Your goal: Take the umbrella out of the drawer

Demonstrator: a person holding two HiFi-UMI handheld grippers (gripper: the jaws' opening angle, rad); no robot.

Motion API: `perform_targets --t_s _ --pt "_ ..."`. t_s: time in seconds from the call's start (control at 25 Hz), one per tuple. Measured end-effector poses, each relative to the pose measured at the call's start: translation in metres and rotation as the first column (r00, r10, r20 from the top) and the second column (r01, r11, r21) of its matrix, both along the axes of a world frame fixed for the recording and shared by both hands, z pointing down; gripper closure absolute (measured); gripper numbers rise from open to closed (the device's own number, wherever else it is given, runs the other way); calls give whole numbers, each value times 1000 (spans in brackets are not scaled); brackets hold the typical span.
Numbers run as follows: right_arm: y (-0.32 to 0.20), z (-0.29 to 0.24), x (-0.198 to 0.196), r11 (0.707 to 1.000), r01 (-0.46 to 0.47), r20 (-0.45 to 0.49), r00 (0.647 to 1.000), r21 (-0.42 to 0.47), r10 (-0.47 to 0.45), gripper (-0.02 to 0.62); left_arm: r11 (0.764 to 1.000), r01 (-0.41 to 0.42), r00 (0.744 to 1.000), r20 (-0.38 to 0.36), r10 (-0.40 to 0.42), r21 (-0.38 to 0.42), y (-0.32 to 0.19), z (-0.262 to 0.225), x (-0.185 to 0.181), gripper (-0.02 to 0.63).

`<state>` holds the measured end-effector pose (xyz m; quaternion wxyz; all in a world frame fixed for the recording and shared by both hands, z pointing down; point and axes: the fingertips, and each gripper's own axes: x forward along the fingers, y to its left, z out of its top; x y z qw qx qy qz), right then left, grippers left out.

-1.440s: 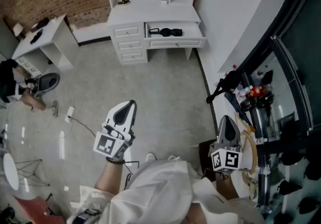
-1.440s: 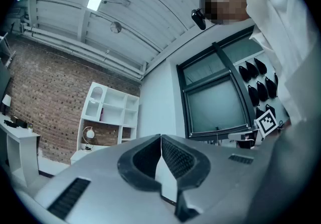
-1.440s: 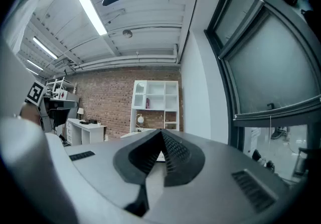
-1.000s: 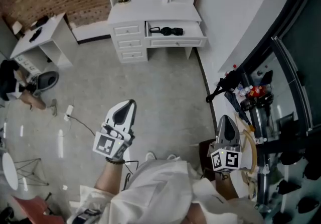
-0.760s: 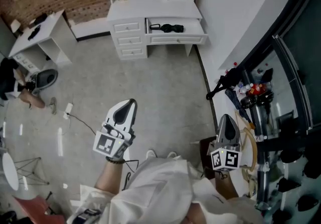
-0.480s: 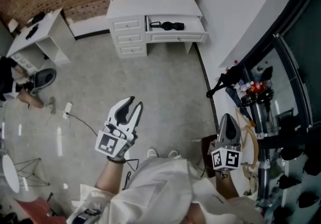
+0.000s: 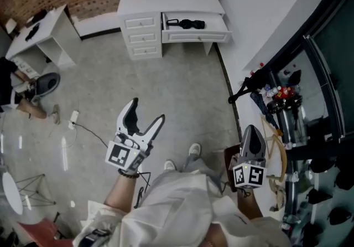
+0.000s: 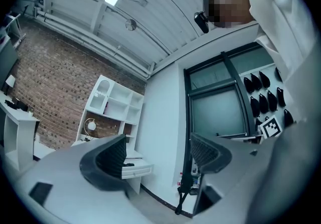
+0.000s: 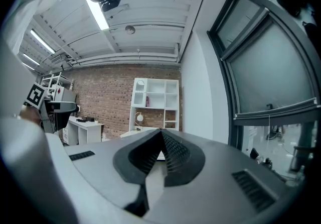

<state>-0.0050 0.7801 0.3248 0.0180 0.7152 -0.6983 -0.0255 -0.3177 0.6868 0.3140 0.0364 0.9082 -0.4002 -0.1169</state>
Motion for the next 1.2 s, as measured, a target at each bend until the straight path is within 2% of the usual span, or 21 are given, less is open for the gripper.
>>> perform_targets --t_s 0.44,0.6,0.88,1.2 --pt "-29 3 2 1000 19 3 1000 9 -19 578 1000 21 999 -37 -22 -24 -21 4 1 202" --pt "-42 2 7 1000 24 7 1000 20 -24 578 1000 22 999 -25 -23 -22 -33 5 7 201" --pt "-78 13 37 1000 14 26 1000 1 -14 578 999 0 1000 -2 0 -37 -74 10 44 192" --pt "-153 16 87 1000 27 36 999 7 -28 578 999 -9 1000 23 10 -32 -143 9 100 179"
